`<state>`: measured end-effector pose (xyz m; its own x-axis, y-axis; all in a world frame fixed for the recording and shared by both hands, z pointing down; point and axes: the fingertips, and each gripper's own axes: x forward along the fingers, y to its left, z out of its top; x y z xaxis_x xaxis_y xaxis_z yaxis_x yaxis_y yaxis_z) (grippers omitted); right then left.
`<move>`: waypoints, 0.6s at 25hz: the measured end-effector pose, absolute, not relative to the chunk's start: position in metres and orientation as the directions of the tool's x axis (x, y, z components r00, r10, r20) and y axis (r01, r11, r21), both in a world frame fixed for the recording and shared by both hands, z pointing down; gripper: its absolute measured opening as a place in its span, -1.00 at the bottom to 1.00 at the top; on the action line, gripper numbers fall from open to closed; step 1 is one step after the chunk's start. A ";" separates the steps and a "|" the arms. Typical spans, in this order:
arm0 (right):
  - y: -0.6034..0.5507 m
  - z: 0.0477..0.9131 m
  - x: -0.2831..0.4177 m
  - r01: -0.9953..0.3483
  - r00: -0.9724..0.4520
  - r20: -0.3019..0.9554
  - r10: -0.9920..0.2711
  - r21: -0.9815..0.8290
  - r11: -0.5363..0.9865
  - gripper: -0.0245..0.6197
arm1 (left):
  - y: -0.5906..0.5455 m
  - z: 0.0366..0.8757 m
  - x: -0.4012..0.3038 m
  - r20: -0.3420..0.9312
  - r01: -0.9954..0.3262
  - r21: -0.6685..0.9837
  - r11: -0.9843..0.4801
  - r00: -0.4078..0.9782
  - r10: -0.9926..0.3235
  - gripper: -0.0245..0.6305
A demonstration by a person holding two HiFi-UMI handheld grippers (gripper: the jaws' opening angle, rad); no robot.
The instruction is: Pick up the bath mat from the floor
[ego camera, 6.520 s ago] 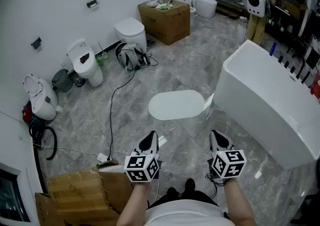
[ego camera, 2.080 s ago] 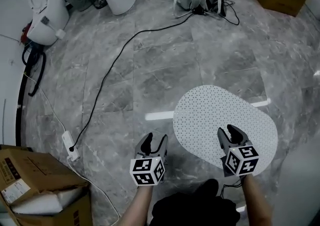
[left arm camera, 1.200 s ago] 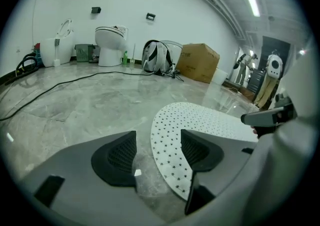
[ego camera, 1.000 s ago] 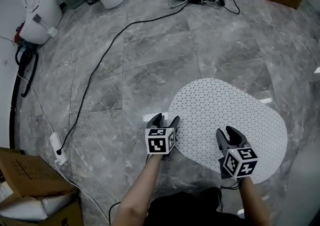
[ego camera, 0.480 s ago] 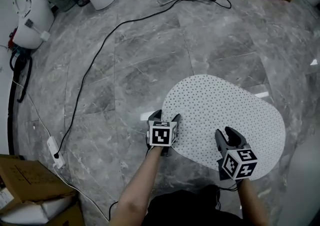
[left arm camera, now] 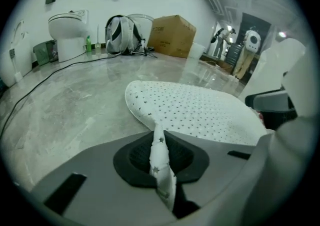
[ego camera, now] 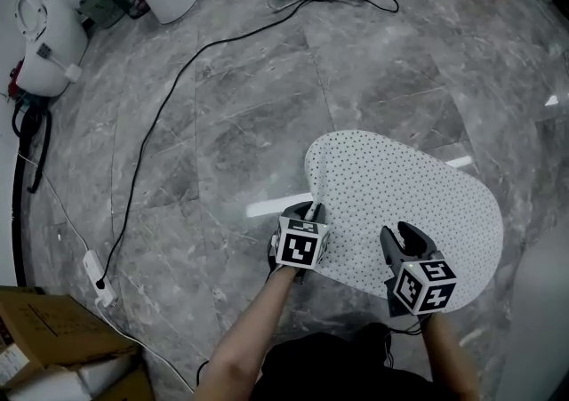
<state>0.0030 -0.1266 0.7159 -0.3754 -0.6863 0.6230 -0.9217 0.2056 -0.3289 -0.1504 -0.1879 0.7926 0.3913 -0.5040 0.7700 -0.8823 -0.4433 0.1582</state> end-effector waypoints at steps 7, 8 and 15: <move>-0.111 0.709 0.048 -0.940 -0.297 0.621 -0.725 -0.325 0.107 -0.44 | -0.178 0.768 -0.119 0.735 -0.854 0.206 -0.478 0.457 -0.501 -0.85; -0.106 0.708 0.057 -0.943 -0.278 0.622 -0.732 -0.322 0.084 -0.45 | -0.176 0.763 -0.114 0.729 -0.847 0.219 -0.484 0.472 -0.496 -0.85; -0.066 0.719 0.122 -0.946 -0.138 0.654 -0.744 -0.310 -0.097 -0.48 | -0.164 0.737 -0.047 0.685 -0.766 0.339 -0.546 0.599 -0.415 -0.85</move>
<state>0.1216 -0.0657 0.7189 -0.1380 -0.7442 0.6535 -0.9459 -0.0966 -0.3097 -0.0468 -0.1643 0.7369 0.5992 -0.4150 0.6846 -0.7659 -0.5460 0.3394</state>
